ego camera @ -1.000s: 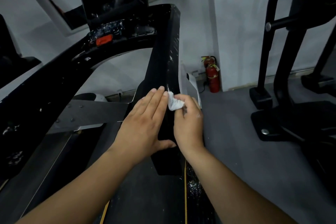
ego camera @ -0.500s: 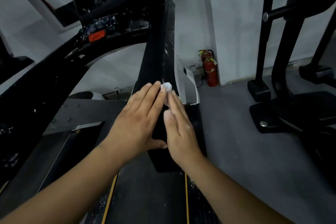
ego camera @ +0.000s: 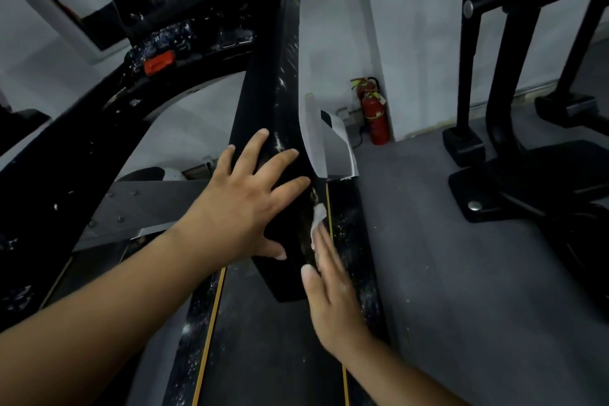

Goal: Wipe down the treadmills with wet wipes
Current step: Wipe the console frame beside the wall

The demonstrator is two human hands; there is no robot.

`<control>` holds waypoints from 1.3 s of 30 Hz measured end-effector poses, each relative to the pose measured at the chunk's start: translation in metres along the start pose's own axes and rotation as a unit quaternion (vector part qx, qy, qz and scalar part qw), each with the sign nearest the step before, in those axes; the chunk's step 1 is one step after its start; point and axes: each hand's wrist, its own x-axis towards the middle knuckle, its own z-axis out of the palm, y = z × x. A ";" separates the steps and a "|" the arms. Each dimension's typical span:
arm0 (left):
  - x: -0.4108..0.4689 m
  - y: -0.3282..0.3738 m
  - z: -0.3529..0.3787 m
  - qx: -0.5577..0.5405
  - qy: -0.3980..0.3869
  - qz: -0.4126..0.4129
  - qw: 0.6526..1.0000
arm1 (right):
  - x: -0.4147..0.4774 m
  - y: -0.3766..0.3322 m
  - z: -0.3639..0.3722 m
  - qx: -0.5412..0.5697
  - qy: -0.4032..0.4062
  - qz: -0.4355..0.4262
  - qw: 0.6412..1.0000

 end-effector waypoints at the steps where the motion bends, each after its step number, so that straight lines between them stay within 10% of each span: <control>1: 0.001 0.001 0.000 0.000 0.004 0.001 1.000 | 0.008 0.002 -0.001 0.020 0.001 0.030 0.999; 20: 0.002 0.001 0.005 -0.026 0.022 -0.006 0.999 | 0.016 -0.018 0.004 0.092 0.028 -0.018 0.995; 26: 0.001 0.002 0.004 -0.027 0.020 -0.010 0.999 | 0.023 -0.010 0.004 0.088 0.052 0.088 0.991; 30: 0.001 0.001 0.005 -0.028 0.021 -0.009 0.999 | -0.022 -0.023 0.021 0.069 0.050 -0.027 0.996; 36: 0.000 0.002 0.004 -0.019 0.018 -0.011 1.000 | -0.009 -0.004 0.021 0.072 0.086 0.130 0.985; 39: 0.001 0.002 0.004 -0.019 0.020 -0.011 1.000 | -0.009 -0.027 0.025 0.073 0.079 0.035 0.994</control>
